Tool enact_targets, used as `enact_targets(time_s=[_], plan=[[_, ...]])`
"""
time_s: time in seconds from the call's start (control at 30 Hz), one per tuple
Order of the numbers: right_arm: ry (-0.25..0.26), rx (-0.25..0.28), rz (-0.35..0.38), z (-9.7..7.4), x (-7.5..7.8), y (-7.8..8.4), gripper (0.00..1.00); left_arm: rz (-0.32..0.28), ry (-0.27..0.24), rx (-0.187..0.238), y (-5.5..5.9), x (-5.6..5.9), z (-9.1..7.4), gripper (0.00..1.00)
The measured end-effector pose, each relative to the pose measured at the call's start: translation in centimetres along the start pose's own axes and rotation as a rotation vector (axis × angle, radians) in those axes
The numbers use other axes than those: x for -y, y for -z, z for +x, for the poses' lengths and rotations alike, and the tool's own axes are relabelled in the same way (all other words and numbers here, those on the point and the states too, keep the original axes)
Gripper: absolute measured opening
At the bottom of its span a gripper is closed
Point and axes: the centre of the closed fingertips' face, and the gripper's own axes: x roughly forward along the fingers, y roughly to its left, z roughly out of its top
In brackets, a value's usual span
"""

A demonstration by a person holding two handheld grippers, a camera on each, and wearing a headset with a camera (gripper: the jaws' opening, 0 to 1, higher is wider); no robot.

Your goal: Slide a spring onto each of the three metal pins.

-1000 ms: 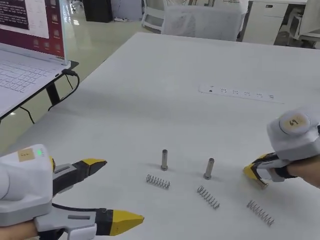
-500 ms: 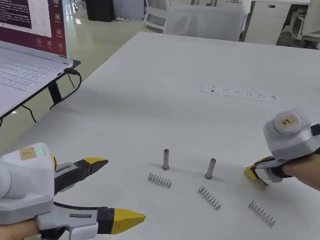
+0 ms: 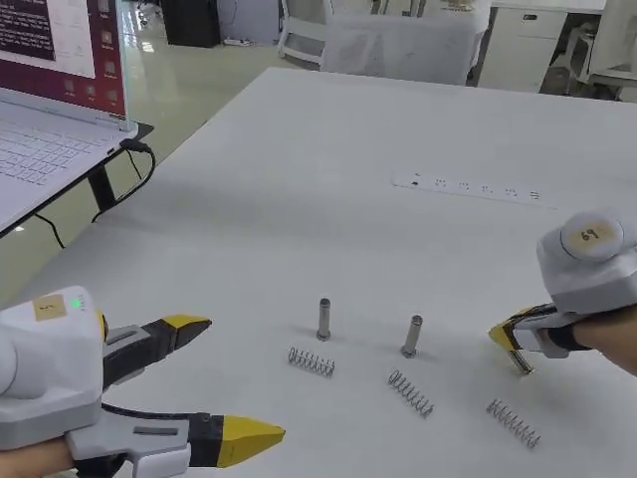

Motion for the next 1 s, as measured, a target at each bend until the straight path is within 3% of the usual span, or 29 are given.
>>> enact_targets(time_s=[0.37, 1.0], plan=[[0.008, 0.041, 0.014, -1.5, -0.3, 0.1, 0.06, 0.007, 0.006, -0.003, 0.0, 0.2, 0.0, 0.88], [0.025, 0.061, 0.042, -3.1, -0.3, 1.5, 0.06, 0.01, 0.012, -0.004, 0.0, 0.2, 0.0, 0.87]])
